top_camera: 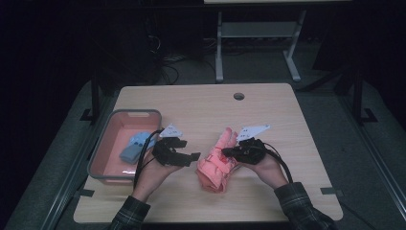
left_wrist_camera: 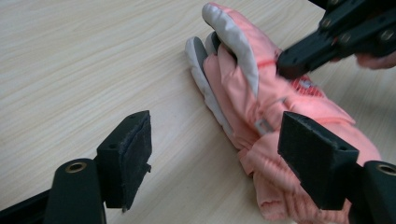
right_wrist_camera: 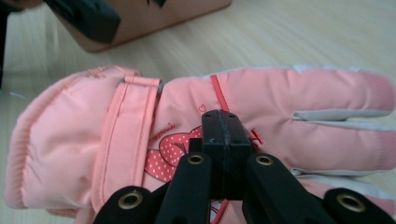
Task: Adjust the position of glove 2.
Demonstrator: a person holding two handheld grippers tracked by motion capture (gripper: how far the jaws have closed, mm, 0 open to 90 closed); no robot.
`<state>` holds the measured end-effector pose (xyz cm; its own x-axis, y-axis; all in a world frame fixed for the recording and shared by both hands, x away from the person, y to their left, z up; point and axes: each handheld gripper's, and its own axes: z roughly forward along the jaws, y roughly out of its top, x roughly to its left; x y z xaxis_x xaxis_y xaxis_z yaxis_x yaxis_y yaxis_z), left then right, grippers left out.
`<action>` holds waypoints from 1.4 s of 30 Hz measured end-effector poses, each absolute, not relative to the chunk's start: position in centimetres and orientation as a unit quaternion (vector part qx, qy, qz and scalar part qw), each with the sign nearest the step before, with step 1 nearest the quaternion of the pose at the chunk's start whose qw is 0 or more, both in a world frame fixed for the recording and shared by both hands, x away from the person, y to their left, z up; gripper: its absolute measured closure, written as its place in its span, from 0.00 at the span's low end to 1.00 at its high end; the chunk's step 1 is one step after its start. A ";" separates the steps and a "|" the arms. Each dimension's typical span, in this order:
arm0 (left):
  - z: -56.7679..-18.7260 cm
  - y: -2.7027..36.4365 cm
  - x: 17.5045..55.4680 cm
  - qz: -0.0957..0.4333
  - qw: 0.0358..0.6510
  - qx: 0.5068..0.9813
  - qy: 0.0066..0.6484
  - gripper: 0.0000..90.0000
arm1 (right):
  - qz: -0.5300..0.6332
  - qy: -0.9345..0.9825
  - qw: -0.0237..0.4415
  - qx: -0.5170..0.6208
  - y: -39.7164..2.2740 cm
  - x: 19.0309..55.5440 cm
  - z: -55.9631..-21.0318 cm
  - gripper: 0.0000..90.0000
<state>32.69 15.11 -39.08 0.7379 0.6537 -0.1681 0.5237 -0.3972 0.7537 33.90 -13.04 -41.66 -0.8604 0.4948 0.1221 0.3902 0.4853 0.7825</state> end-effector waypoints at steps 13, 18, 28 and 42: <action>-40.9 11.9 36.1 0.069 0.401 0.845 0.348 0.19 | 0.411 0.874 0.064 0.249 -12.0 33.4 -44.0 1.00; -41.0 10.3 37.4 0.060 0.412 0.843 0.340 0.18 | 0.411 0.873 0.076 0.250 -11.8 33.0 -44.1 1.00; -42.8 7.7 39.3 0.019 0.411 0.847 0.336 0.15 | 0.412 0.873 0.082 0.246 -11.7 32.8 -44.2 1.00; -45.8 6.2 40.4 -0.059 0.389 0.858 0.329 0.14 | 0.403 0.880 0.093 0.234 -12.5 32.0 -44.1 1.00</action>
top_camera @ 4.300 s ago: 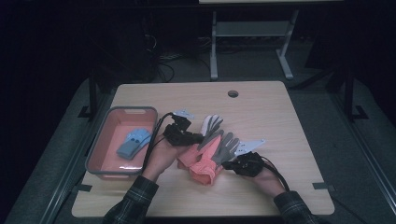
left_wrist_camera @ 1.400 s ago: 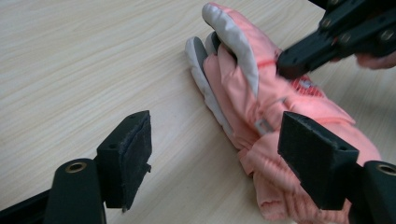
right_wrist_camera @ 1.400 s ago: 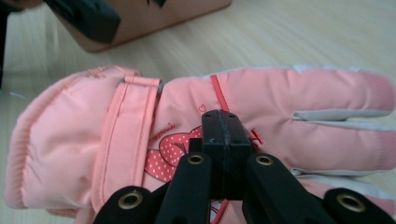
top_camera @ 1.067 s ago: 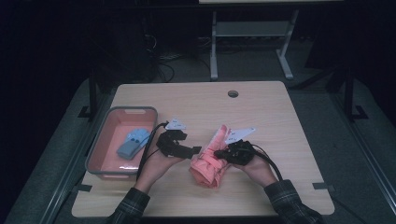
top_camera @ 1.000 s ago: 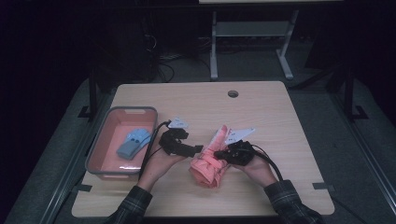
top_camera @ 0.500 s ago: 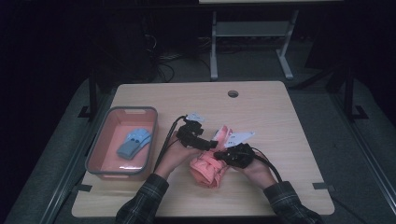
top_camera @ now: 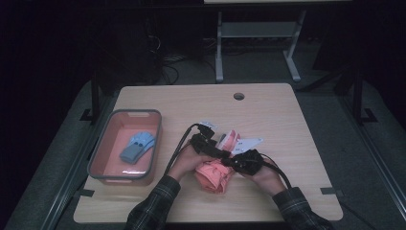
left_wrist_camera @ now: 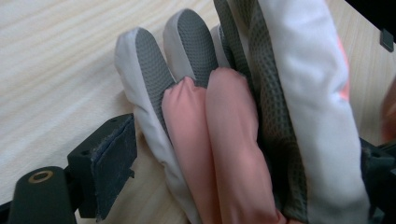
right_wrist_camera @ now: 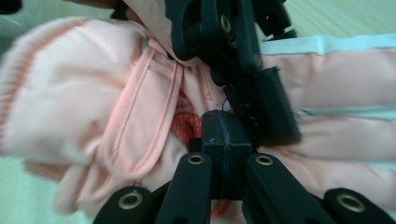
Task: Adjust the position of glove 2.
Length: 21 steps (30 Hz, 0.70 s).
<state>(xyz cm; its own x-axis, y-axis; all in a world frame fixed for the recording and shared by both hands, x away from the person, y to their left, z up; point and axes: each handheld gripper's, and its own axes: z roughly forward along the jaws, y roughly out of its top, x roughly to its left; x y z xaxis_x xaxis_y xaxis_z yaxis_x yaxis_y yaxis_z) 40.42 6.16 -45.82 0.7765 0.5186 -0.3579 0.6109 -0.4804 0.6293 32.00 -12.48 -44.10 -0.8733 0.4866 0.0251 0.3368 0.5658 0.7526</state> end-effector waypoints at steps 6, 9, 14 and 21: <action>-45.9 6.1 40.4 -0.058 0.383 0.860 0.332 0.15 | 0.430 0.868 0.083 0.235 -15.1 30.5 -42.9 0.98; -46.0 5.9 40.5 -0.062 0.372 0.864 0.333 0.15 | 0.417 0.873 0.083 0.237 -16.2 29.8 -43.3 0.96; -46.2 5.8 40.5 -0.064 0.369 0.867 0.329 0.16 | 0.404 0.874 0.081 0.259 -18.3 29.2 -43.9 0.80; -46.1 5.7 40.4 -0.081 0.368 0.870 0.317 0.27 | 0.377 0.865 0.131 0.304 -21.6 28.6 -45.3 0.44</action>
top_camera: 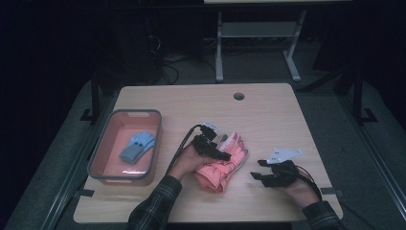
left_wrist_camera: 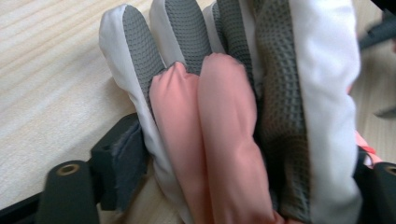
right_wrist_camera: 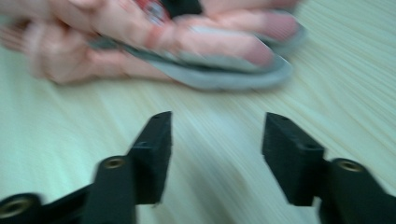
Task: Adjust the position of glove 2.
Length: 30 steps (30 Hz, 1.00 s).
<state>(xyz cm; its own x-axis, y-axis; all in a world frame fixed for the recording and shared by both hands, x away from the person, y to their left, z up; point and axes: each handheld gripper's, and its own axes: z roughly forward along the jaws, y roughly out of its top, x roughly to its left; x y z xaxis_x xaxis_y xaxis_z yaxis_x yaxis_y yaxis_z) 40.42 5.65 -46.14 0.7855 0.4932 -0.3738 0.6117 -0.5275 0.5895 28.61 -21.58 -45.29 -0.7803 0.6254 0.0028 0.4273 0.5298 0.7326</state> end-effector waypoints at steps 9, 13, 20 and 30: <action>-46.0 5.9 40.6 -0.105 0.367 0.872 0.305 0.50 | 0.366 0.845 0.154 0.359 -23.4 29.5 -46.8 0.22; -45.7 5.9 40.6 -0.113 0.370 0.872 0.299 0.61 | 0.358 0.841 0.155 0.374 -23.4 29.9 -47.2 0.19; -44.8 6.0 39.9 -0.104 0.383 0.867 0.301 0.69 | 0.346 0.842 0.165 0.379 -23.2 30.2 -47.8 0.15; -42.3 7.1 38.9 -0.081 0.406 0.863 0.291 0.70 | 0.360 0.831 0.148 0.396 -23.3 30.6 -48.2 0.10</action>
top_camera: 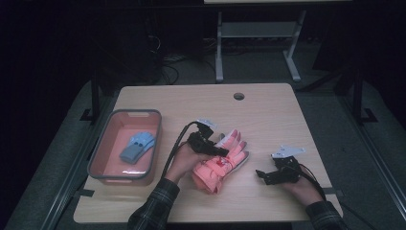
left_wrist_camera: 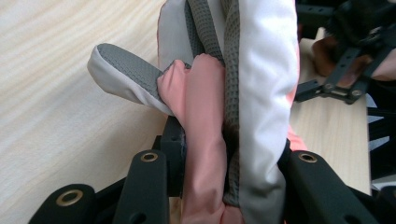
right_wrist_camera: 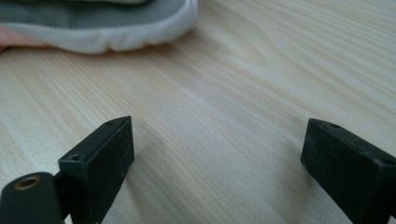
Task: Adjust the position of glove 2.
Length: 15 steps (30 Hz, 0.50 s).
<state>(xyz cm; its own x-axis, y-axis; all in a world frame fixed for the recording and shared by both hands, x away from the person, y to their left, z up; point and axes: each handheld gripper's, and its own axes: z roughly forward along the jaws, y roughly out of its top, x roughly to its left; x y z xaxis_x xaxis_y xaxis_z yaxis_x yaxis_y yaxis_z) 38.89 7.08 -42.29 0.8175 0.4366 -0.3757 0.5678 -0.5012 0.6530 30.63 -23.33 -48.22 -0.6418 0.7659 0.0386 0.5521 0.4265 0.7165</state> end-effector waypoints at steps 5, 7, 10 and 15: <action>-40.8 8.3 38.5 -0.068 0.417 0.858 0.291 0.70 | 0.360 0.832 0.149 0.396 -23.3 30.6 -48.2 0.10; -40.3 8.8 38.5 -0.063 0.422 0.855 0.293 0.70 | 0.360 0.832 0.149 0.396 -23.3 30.6 -48.2 0.10; -39.7 9.7 38.4 -0.056 0.434 0.849 0.298 0.70 | 0.360 0.831 0.149 0.396 -23.3 30.6 -48.2 0.10; -38.5 10.9 38.2 -0.047 0.448 0.841 0.301 0.70 | 0.360 0.831 0.149 0.397 -23.3 30.6 -48.2 0.10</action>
